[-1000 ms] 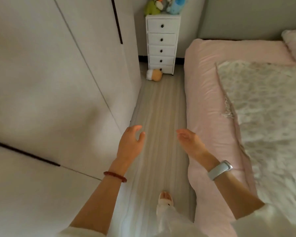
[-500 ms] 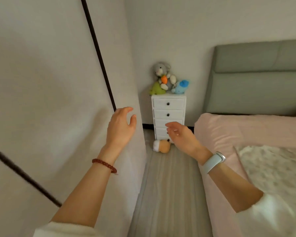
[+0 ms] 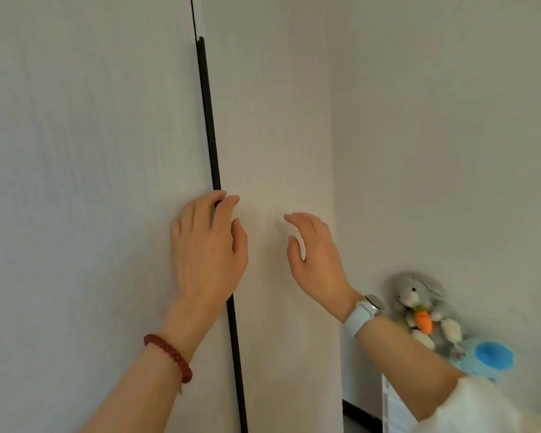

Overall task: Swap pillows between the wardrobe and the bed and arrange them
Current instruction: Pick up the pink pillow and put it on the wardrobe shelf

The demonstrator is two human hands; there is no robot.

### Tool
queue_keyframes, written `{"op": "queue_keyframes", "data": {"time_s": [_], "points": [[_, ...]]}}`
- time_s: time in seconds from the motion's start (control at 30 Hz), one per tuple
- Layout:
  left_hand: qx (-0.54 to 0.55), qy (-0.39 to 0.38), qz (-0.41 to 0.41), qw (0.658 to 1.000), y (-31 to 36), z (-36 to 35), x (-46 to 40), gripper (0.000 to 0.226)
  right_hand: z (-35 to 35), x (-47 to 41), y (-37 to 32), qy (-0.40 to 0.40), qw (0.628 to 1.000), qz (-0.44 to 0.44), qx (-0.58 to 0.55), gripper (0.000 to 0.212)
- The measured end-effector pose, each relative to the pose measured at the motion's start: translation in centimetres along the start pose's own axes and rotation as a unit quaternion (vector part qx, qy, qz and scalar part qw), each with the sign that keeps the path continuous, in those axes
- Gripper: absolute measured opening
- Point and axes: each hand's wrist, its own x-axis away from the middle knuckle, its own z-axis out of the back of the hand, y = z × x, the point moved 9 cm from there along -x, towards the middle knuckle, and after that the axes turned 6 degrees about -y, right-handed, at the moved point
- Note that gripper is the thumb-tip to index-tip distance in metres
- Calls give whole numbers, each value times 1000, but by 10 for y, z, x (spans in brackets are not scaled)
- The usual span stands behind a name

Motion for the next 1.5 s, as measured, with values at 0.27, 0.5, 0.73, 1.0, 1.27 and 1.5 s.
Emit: {"op": "queue_keyframes", "data": {"time_s": [0.27,0.5,0.73,1.0,1.27,1.5], "points": [[-256,91,97,957,-6,-6,23,28,-62,-56,-9,-17,971,239,6,54],[-323,24,224,919,-1,-25,44,17,-78,-56,-2,-72,953,282,82,65],[-337,-10,276,900,17,-18,39,17,-76,-54,-6,-127,952,276,40,73],[-276,23,241,930,76,17,64,13,-62,29,6,-226,907,236,-266,53],[-241,21,205,948,143,88,91,13,2,132,-44,-233,795,323,-457,44],[-263,67,213,939,197,161,121,13,61,185,-106,-189,723,452,-487,48]]}}
